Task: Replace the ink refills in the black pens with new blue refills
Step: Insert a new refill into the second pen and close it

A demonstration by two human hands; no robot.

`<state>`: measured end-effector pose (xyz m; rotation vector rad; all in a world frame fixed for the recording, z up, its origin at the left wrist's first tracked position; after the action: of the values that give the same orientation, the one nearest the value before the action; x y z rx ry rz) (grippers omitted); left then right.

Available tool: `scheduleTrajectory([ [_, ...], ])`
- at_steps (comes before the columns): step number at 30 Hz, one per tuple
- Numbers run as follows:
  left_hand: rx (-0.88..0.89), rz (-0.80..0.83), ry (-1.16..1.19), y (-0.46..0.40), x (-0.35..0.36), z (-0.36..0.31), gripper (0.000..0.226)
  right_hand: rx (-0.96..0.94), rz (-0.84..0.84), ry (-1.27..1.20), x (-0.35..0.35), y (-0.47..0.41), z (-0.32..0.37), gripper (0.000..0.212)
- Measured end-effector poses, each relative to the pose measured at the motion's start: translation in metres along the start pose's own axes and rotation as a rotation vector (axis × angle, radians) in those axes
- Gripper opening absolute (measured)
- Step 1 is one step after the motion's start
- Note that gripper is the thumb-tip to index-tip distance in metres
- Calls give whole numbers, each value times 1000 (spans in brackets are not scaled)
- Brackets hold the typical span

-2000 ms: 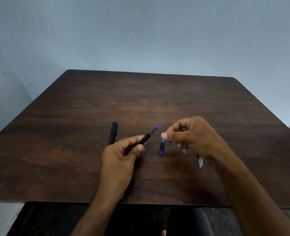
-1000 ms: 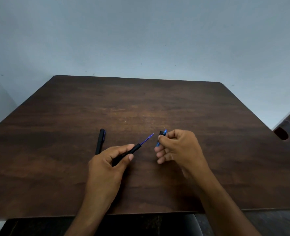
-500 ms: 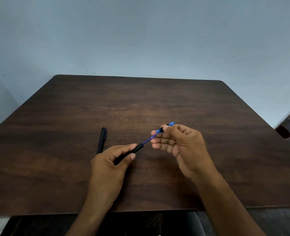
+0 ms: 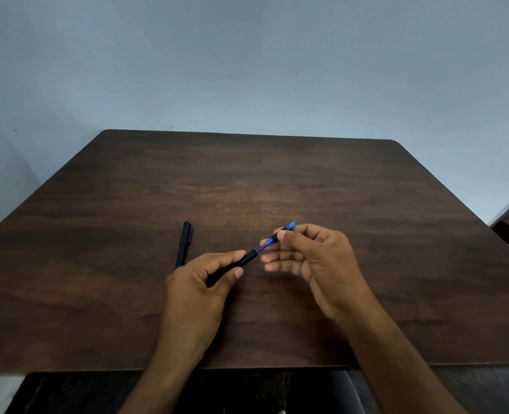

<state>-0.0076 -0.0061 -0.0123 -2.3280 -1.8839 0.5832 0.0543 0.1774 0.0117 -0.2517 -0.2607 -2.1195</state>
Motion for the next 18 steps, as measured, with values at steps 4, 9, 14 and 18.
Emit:
scheduleTrajectory([
  [4,12,-1,3,0,0,-2,36,-7,27,12,3,0,-6,12],
  [9,24,-9,2,-1,-1,-2,38,-12,37,33,8,0,-12,12],
  [14,30,-2,-7,0,-1,-4,39,-18,43,20,8,0,-14,8],
  [18,27,-2,-12,0,-1,-3,39,-13,46,28,6,-1,-15,8],
])
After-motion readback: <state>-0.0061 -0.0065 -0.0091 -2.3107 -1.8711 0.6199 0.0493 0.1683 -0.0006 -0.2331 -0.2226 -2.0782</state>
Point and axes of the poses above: each hand's wrist, its own y-axis away from the middle knuckle, its own x-axis out of the palm, z = x × y, the point moved 3 cm from there along -y, towards the middle knuckle, and after that the axes turned 7 degrees about -z, right-handed, at the moved point
